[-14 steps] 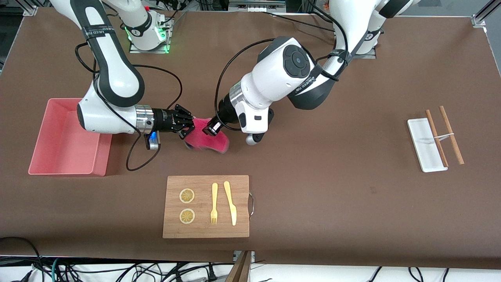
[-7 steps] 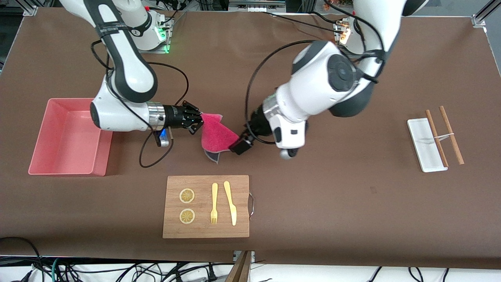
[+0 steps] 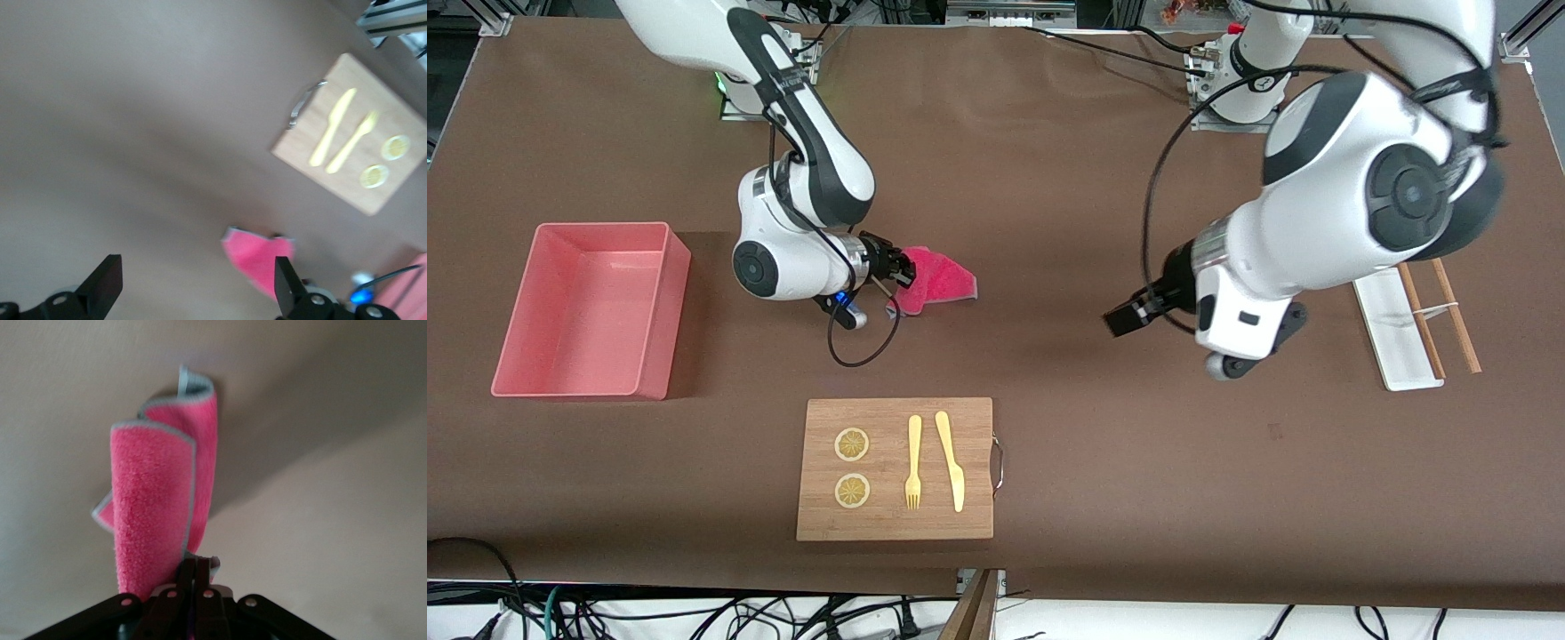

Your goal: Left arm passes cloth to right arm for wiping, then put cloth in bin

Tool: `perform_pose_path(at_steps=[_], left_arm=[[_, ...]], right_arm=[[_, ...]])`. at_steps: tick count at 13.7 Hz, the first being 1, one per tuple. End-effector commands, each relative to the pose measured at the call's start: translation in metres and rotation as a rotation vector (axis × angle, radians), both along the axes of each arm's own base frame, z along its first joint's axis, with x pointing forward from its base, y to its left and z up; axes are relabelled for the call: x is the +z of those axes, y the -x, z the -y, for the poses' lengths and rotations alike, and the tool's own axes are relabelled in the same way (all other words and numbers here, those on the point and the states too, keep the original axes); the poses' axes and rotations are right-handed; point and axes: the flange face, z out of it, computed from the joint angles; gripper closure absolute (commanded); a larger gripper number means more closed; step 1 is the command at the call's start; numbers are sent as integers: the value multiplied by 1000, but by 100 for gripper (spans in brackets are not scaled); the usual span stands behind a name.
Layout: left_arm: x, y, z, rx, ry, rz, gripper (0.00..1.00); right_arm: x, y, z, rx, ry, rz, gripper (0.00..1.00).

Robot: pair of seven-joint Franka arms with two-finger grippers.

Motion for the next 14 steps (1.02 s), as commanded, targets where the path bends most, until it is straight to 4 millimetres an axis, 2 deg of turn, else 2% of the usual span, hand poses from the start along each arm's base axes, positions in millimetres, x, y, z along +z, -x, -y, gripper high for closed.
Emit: perform_pose_path(at_steps=[1,3,5,7,9,12,13,14], left_arm=[[33,20,-73,-188,-56,26,0],[39,36,-135,-277,-70,39,0],[36,51,-165,-341,-122,56,0],[25,61,-171,-371,-194,65,0],[17,59,-181,-401,-206,76,0],[16,54,-195,-473,-209,114,0],[12,59,-204,-509,-235,123,0],[8,60,-216,-528,-241,140,0]], right_arm=[[1,-26,47,108,16,65,100],[0,-38,91,181,28,76,100],[4,-51,134,258,41,86,100],[18,-61,168,324,59,73,100],[32,-69,202,386,101,46,100],[37,-75,260,496,122,52,100],[38,-75,281,529,124,51,100],[46,-80,291,574,130,63,100]])
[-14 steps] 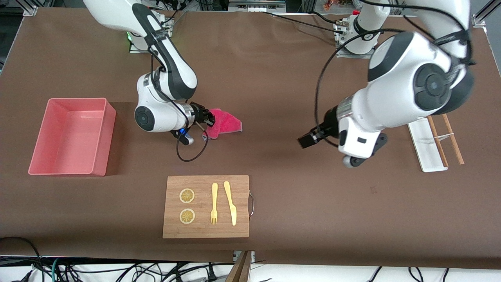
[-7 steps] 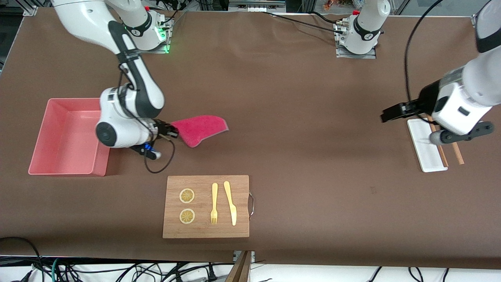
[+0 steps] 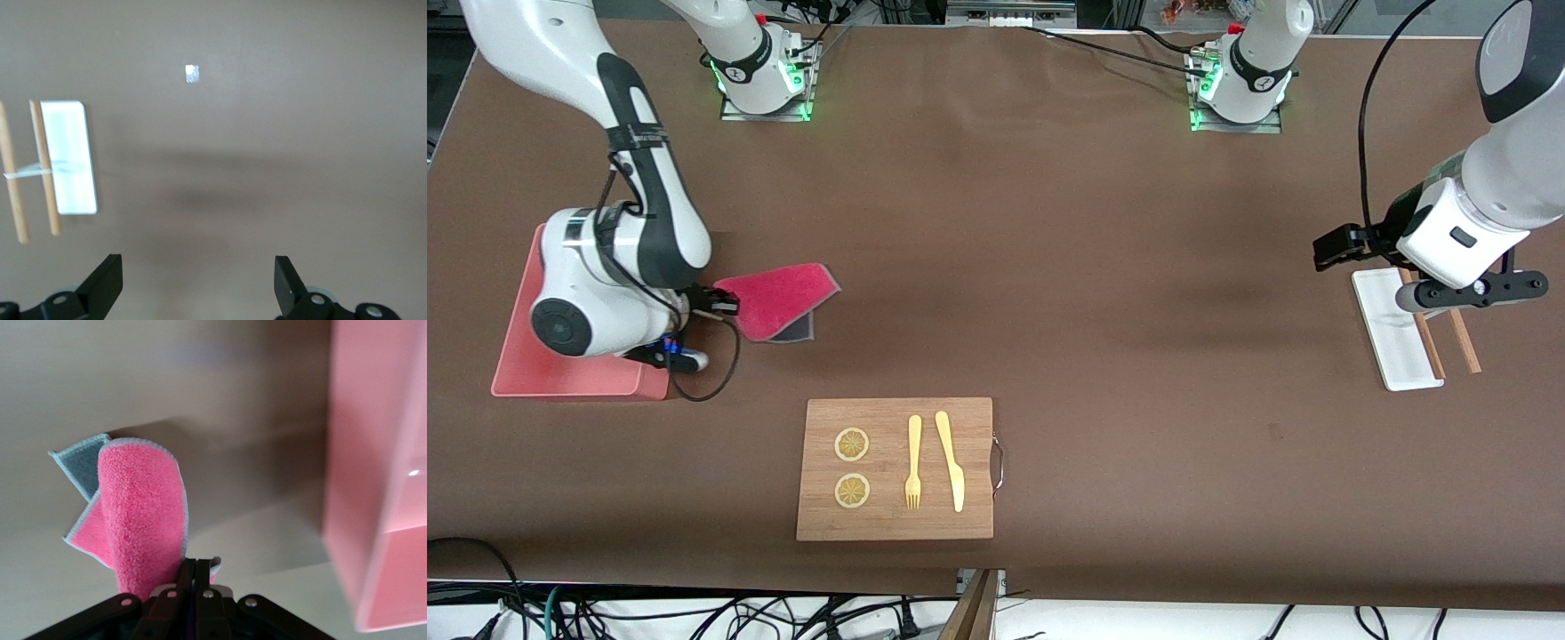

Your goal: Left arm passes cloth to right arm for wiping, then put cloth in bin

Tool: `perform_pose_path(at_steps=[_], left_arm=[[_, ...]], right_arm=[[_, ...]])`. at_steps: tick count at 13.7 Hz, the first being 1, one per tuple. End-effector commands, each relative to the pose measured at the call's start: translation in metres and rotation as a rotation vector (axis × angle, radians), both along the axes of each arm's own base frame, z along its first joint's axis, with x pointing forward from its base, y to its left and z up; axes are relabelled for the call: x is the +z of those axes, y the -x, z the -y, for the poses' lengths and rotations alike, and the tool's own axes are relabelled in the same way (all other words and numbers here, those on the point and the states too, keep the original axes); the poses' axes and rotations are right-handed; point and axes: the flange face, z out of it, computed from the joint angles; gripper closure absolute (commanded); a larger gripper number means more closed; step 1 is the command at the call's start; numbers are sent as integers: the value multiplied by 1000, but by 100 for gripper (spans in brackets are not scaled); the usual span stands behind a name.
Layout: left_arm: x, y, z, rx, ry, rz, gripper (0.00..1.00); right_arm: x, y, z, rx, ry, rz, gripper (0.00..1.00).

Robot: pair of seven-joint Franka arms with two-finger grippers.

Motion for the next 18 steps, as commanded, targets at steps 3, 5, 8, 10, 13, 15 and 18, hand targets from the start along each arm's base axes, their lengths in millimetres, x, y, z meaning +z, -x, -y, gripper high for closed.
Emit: perform_pose_path(at_steps=[3,5,8,10,13,15,18], left_arm=[[-13,28,-47,-133,-44,110,0],[-17,35,-53,-133,-45,126,0],[-8,30,-57,-122,-35,138,0],[-7,30,-57,-116,-35,140,0],[10,25,-60,-103,-47,172,0],[6,25,-71,-92,-42,140,0],[0,24,-74,-76,-43,111,0]], right_arm=[[47,-21,23,160,68,23,100],[55,-25,-12,197,80,32,100],[32,-18,-84,137,154,36,100],[5,-8,-139,100,179,42,100],[-34,6,-201,3,170,68,100],[-52,19,-250,-84,193,115,100],[-61,33,-300,-190,171,161,100]])
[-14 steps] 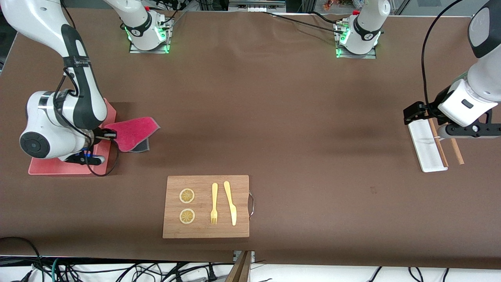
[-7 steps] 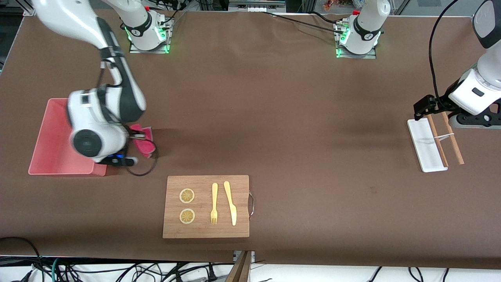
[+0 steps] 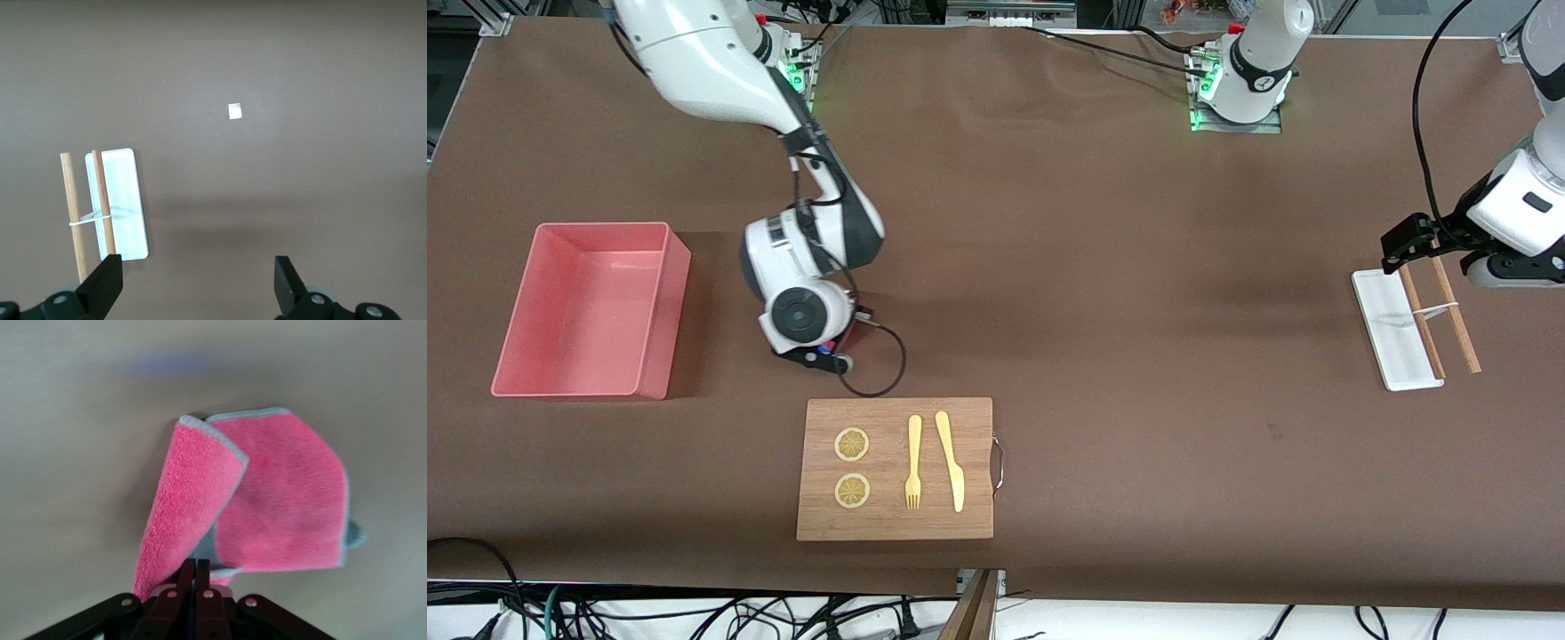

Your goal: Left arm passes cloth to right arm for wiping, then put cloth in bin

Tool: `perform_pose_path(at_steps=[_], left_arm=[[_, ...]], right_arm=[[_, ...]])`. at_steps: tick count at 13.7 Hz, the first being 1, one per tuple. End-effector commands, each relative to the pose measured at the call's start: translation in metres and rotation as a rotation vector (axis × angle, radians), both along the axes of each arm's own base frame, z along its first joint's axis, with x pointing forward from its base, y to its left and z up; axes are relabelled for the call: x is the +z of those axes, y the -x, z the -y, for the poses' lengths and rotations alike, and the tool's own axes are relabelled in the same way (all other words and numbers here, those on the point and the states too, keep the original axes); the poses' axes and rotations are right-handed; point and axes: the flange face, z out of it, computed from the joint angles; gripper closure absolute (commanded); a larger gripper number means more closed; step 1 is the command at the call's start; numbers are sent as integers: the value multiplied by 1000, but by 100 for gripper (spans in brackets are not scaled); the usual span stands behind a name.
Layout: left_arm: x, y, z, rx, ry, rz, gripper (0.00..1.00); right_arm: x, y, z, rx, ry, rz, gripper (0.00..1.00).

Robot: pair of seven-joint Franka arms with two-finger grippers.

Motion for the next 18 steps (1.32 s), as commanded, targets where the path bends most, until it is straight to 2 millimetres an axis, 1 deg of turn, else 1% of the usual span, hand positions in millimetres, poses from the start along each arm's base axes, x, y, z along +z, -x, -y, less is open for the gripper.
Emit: perform_pose_path(at_steps=[1,3,4,5,7,8,10,11,12,13,15,17,18], left_arm=[[4,-1,-1,-1,-7,-23,0],[3,0,-5,6,-7,-30,0],[4,0,-5,5,-11,-30,0],[4,0,-5,7,-11,-30,0],[4,0,-5,7,-11,-30,0],[4,0,-5,7,-11,-30,0],[5,0,-5,7,-9,-29,0],[5,0,-5,7,-11,-29,0],[5,0,-5,7,-11,-29,0],[5,0,-5,7,-11,-29,0],[5,0,-5,7,-12,-29,0],[4,0,-5,7,-11,-30,0],[5,0,-5,7,-11,-29,0]], right_arm=[[8,3,-30,-116,-41,27,100],[30,2,-56,-169,-104,34,100],[39,3,-66,-187,-123,39,100],[52,-2,-72,-210,-143,53,100],[69,-6,-79,-235,-178,33,100],[74,-8,-74,-232,-175,17,100],[70,-15,-51,-202,-161,-20,100],[60,-14,-36,-181,-155,-56,100],[52,-17,-15,-165,-150,-93,100],[45,-25,11,-159,-155,-118,100],[32,-39,70,-144,-178,-152,100],[27,-50,115,-124,-180,-166,100],[25,-53,131,-111,-156,-163,100]])
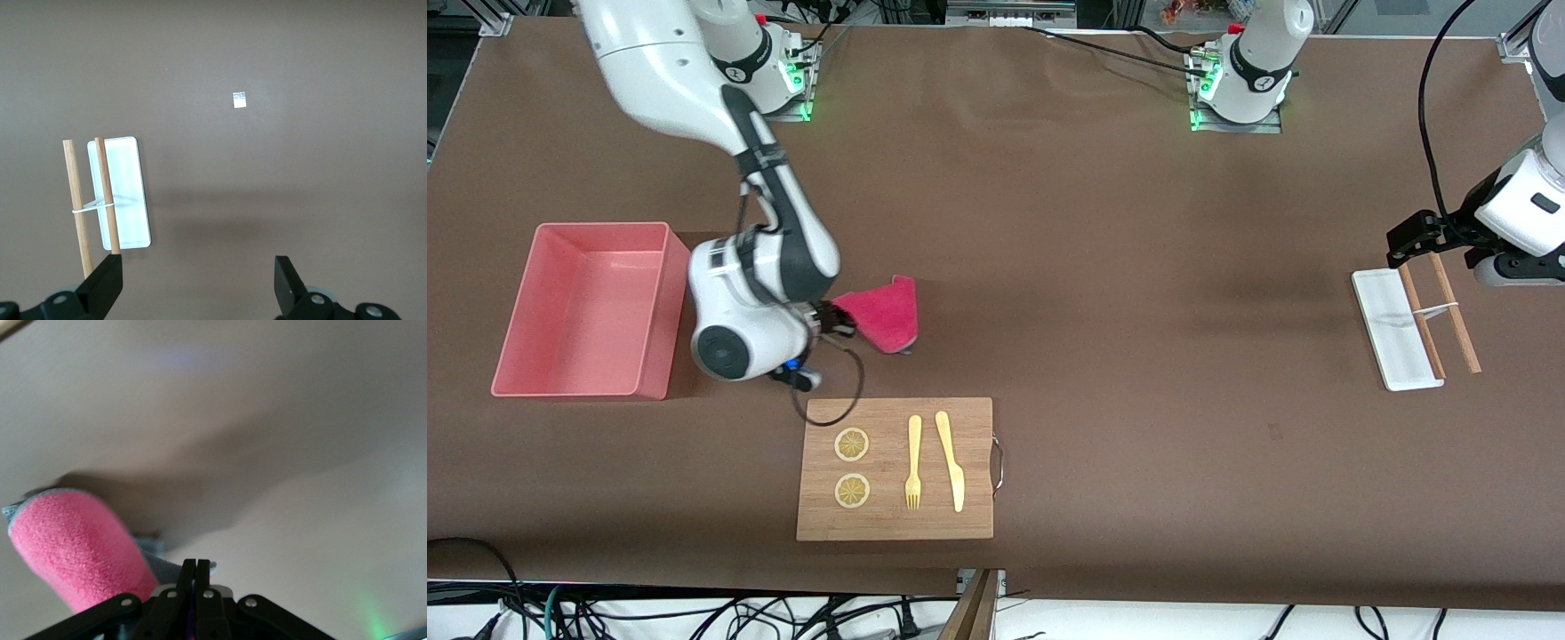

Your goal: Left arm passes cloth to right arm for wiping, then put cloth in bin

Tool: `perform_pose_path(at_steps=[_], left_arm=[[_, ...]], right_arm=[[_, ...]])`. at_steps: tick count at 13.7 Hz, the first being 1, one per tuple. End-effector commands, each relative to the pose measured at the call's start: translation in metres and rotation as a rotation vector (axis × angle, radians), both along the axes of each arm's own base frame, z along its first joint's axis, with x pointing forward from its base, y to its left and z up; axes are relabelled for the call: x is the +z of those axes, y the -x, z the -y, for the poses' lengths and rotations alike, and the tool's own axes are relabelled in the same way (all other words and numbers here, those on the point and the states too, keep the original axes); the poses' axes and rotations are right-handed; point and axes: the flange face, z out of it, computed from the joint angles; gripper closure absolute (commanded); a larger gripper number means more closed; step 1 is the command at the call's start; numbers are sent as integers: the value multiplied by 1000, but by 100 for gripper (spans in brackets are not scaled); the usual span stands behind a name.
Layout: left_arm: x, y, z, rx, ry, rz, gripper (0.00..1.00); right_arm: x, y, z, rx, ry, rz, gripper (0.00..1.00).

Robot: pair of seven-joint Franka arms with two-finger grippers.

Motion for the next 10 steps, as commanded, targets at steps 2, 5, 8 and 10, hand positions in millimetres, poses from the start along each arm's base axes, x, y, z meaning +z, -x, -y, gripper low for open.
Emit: perform_pose_path(at_steps=[2,5,8,10], left_arm=[[5,-3,-2,-1,-10,-5,0],[5,-3,-1,-2,-10,-6,0],[5,-3,-1,-2,-10,-6,0],[5,-3,-1,-2,-10,-6,0]], right_arm=[[-11,-3,47,96,68,-15,100],[-12,-12,101,171,51,-14,100],[-11,-17,152,235,-9,-9,100],[-3,-19,171,297,17,-14,100]])
